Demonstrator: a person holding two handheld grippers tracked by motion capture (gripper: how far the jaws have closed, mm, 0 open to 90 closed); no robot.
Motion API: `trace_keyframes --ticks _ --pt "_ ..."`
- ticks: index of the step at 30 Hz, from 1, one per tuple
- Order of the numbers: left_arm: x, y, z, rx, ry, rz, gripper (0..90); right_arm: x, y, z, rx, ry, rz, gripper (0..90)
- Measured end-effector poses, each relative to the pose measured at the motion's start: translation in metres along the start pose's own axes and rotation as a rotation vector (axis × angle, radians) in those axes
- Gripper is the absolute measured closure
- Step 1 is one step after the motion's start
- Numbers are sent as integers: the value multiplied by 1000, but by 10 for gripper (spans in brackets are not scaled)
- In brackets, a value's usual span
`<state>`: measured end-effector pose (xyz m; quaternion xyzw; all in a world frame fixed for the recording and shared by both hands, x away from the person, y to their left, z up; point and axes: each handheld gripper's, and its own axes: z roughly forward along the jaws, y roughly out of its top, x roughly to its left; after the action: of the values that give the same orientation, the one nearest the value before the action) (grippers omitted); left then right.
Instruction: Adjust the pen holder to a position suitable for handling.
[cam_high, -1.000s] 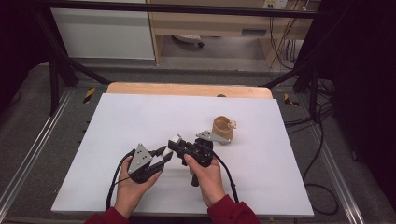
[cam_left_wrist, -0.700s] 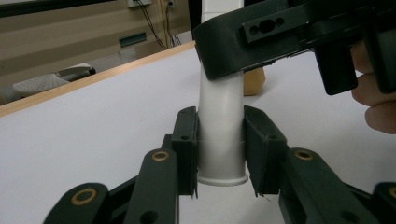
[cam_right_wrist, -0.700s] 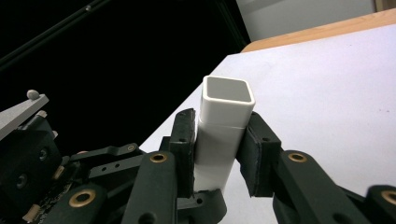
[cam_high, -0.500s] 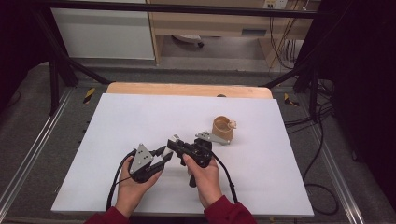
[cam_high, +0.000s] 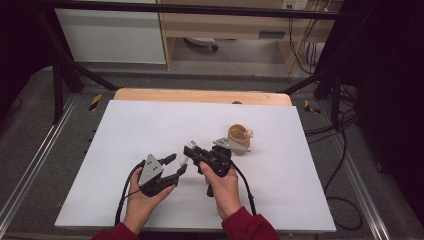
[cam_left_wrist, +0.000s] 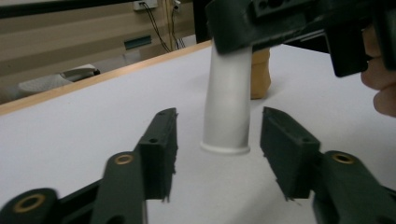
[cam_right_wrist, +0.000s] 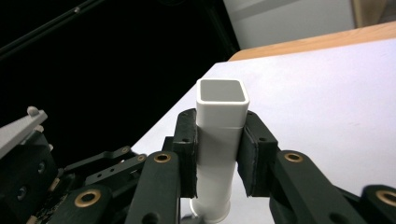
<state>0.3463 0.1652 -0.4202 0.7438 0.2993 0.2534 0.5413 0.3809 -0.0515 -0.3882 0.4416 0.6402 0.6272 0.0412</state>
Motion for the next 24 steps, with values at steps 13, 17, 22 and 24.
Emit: trace_keyframes --ticks 13,17,22,24 --pt "15 5 -14 -58 67 -78 114 -12 21 -16 -25 -84 -86 709" --pt "29 5 -25 -74 76 -94 100 -16 26 -20 -32 -95 -104 709" --pt "43 1 -38 -65 103 -139 84 -21 32 -25 -50 -121 -113 709" --pt "44 1 -42 -65 114 -149 84 -22 35 -27 -58 -131 -121 709"
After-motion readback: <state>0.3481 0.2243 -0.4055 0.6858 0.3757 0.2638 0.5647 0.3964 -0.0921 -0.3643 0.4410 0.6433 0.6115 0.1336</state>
